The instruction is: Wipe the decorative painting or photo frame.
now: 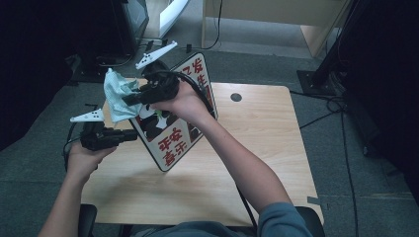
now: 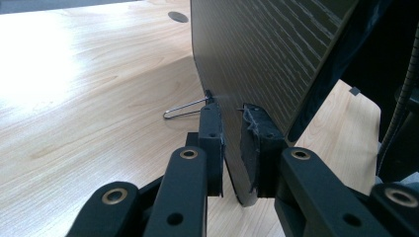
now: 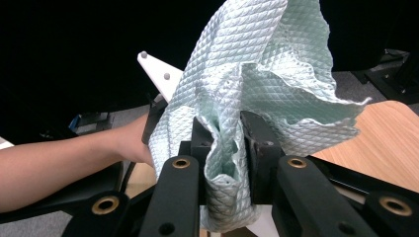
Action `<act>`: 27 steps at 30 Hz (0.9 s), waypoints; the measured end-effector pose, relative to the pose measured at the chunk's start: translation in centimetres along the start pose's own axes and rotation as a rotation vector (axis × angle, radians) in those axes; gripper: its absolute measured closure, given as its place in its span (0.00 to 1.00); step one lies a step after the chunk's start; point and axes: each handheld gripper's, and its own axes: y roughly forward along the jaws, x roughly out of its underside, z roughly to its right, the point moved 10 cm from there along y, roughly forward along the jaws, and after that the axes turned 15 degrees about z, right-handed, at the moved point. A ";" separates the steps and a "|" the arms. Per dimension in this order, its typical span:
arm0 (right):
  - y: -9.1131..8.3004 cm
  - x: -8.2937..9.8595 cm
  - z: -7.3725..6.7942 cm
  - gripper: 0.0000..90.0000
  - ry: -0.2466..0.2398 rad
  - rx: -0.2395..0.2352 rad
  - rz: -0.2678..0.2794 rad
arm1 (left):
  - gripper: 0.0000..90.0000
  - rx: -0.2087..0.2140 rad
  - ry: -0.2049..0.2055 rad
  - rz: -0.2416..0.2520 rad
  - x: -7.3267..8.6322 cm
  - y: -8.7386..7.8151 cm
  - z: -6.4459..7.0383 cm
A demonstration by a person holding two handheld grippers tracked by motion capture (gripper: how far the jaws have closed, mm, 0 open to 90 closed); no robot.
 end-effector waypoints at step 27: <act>1.4 2.5 -2.6 0.87 -0.026 -0.047 -0.072 | 0.67 -0.009 0.034 0.042 0.0 -0.3 -0.6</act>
